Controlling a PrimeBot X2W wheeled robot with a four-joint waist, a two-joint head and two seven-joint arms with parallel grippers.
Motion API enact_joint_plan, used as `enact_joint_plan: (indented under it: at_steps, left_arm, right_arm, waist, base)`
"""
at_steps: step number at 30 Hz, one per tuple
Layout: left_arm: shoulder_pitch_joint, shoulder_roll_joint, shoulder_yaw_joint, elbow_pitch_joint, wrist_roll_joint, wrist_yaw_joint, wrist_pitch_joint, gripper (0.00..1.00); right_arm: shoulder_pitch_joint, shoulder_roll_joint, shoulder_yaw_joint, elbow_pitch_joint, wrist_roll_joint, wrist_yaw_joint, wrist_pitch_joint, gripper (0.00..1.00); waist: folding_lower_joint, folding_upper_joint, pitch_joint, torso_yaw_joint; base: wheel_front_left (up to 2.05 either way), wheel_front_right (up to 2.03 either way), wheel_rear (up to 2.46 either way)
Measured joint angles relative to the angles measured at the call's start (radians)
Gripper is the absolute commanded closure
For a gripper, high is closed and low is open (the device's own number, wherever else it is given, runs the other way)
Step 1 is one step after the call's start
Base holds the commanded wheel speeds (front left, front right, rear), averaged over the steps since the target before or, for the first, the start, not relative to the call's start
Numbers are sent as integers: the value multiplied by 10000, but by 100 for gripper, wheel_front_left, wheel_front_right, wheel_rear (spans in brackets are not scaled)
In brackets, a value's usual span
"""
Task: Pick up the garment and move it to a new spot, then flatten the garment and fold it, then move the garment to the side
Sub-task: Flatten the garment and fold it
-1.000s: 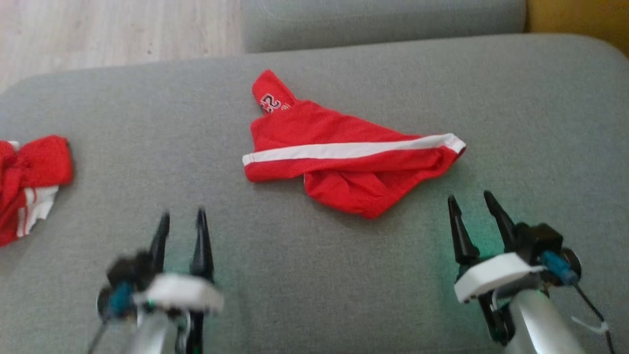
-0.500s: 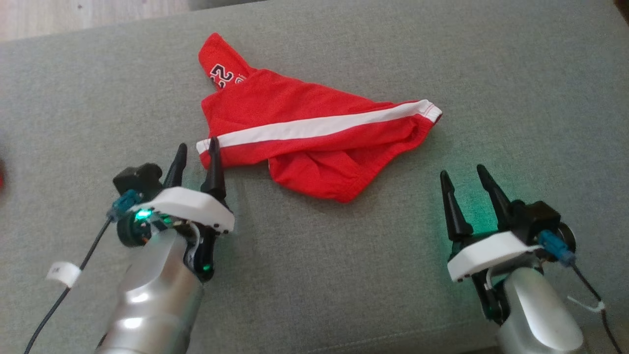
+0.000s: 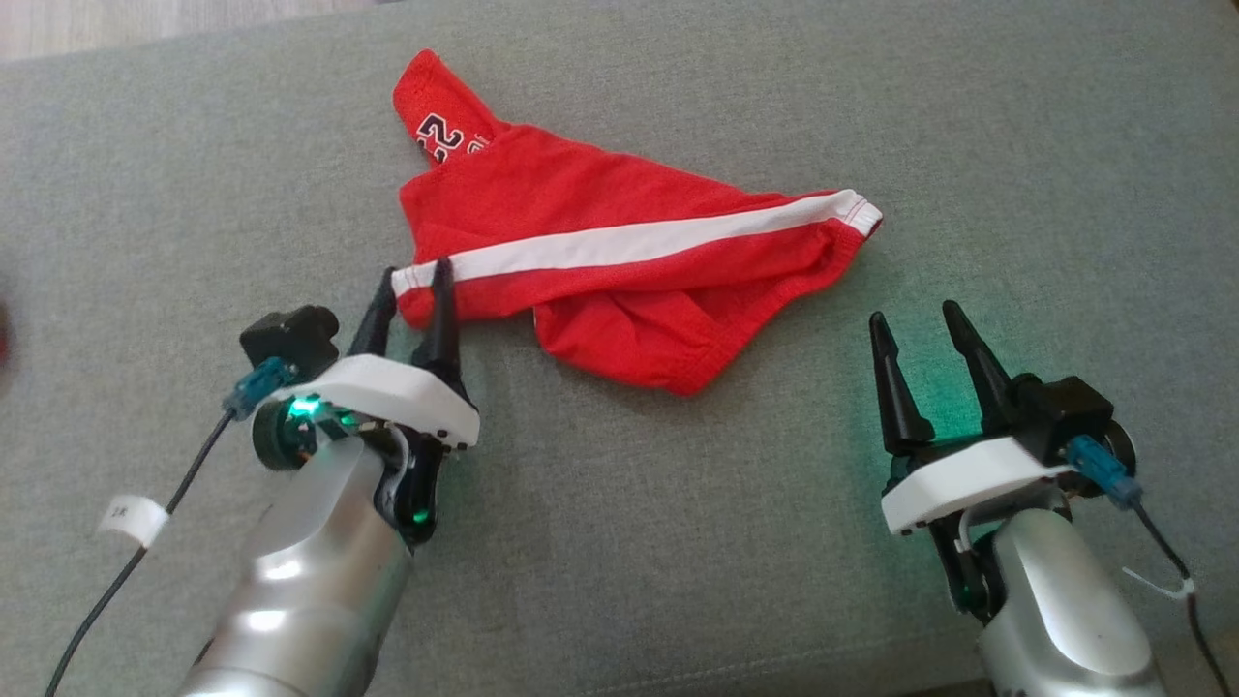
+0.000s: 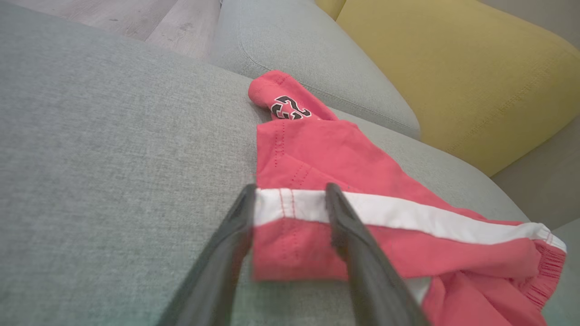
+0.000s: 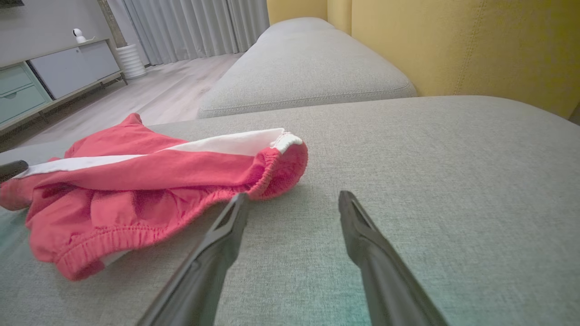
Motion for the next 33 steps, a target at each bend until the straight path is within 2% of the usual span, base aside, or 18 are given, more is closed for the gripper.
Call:
enact_joint_plan:
  at_steps: [1, 2, 3, 4, 5, 6, 7, 8, 12, 18, 22, 26, 33]
  left_arm:
    - [-1, 13, -59, -12, -44, 0, -21, 55]
    - [-1, 31, -150, -6, -81, 0, -23, 65]
    - [-1, 61, -228, 0, -88, 0, -23, 65]
    - [-1, 75, -257, 8, -159, -2, -25, 53]
    - [-1, 94, -301, 19, -232, -2, -25, 53]
    - [-1, 117, -349, 48, -251, -2, -25, 61]
    - [-1, 146, -380, 67, -261, -2, -25, 98]
    - [-1, 173, -401, 63, -261, -2, -25, 100]
    - [-1, 332, -169, -337, -19, -69, -25, 100]
    - [453, 320, 1392, -1935, 1425, -31, -52, 100]
    - [1542, 236, 2368, -3206, 2702, 29, -54, 100]
    - [2646, -8, 3055, -4033, 3517, 19, -54, 100]
    - [3290, -146, 3417, -4408, 4197, 2, -54, 100]
  right_arm:
    - [0, 0, 8, 0, 12, 0, 0, 0]
    - [0, 0, 15, 0, 12, 0, 0, 0]
    - [0, 0, 21, 2, 29, 0, 0, 0]
    - [0, 0, 29, 6, 61, 0, 0, 0]
    - [0, 0, 36, 12, 81, 0, 0, 0]
    - [-2, 0, 46, 17, 81, 0, 0, 0]
    - [-2, 0, 58, 23, 81, 0, 0, 0]
    - [-3, 0, 67, 27, 82, 0, 0, 0]
    - [-8, 0, -84, -10, 188, 0, 0, 0]
    - [-22, -4, -410, -178, 451, 0, 0, 0]
    - [-36, -4, 56, -330, 1068, 0, 0, 0]
    - [-36, -2, 690, -397, 1662, 0, 0, 0]
    - [-285, -12, 1108, -140, 2445, 0, 0, 0]
  waist:
    - [0, 0, -10, 10]
    - [0, 0, -18, 18]
    - [0, 0, -23, 24]
    - [0, 0, -25, 27]
    - [0, 0, -26, 28]
    - [0, 0, -25, 27]
    - [0, 0, -23, 26]
    - [0, 0, -22, 27]
    - [0, 0, -55, 79]
    - [-1, 0, -285, 356]
    - [-1, 0, -423, 610]
    - [-1, 0, -482, 813]
    - [-1, 0, -447, 1013]
  base:
    - [0, 0, 0]
    - [0, 0, 0]
    - [0, 0, 0]
    - [0, 0, 0]
    - [0, 0, 0]
    - [0, 0, 0]
    - [0, 0, 0]
    - [0, 0, 0]
    - [0, 0, 0]
    - [0, 0, 0]
    - [0, 0, 0]
    - [0, 0, 0]
    - [0, 0, 0]
